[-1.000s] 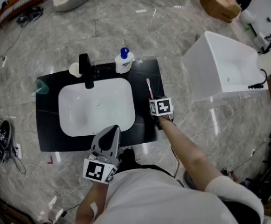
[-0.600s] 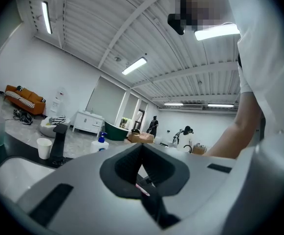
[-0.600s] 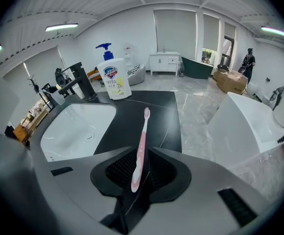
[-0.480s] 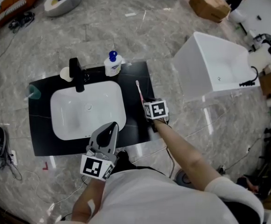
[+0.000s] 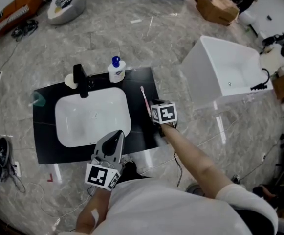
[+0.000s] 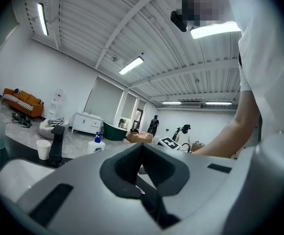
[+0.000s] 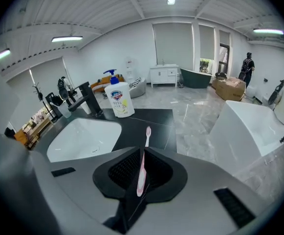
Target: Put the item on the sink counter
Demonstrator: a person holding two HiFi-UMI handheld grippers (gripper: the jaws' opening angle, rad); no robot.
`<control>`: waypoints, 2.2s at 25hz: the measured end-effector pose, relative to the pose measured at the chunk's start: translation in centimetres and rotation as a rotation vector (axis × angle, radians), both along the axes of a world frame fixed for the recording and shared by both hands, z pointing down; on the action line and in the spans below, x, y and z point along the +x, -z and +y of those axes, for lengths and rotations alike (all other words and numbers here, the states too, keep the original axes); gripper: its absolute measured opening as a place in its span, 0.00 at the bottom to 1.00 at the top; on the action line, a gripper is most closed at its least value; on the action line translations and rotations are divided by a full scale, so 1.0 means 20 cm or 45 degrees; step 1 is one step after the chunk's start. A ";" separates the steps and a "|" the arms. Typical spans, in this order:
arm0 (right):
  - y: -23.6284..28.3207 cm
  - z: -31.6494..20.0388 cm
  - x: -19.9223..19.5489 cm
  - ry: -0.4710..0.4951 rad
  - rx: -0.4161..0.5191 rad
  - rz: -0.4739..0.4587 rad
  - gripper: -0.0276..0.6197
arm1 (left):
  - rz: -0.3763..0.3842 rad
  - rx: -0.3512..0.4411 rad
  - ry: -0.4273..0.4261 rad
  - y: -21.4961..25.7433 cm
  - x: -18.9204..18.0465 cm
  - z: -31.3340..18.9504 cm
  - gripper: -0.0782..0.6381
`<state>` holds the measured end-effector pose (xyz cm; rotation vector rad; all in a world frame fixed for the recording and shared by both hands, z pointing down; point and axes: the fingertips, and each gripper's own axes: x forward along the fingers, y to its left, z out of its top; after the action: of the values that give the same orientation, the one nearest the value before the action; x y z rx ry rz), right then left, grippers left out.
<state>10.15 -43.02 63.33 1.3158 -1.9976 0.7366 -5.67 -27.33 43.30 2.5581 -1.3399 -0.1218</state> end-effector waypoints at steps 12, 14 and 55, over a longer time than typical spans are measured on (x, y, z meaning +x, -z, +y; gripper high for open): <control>0.45 0.17 -0.06 -0.012 0.260 -0.218 0.12 | -0.017 0.051 0.012 0.06 0.06 0.20 0.11; 0.53 0.21 -0.08 0.001 0.303 -0.238 0.12 | -0.021 0.067 0.011 0.08 0.06 0.23 0.11; 1.72 1.64 0.19 0.057 1.092 -0.479 0.12 | -0.113 0.300 0.156 0.39 -0.09 1.12 0.11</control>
<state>13.99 -10.15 28.94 1.6572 -2.8024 0.0649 -7.51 -4.91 35.40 2.6984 -1.6031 -0.2017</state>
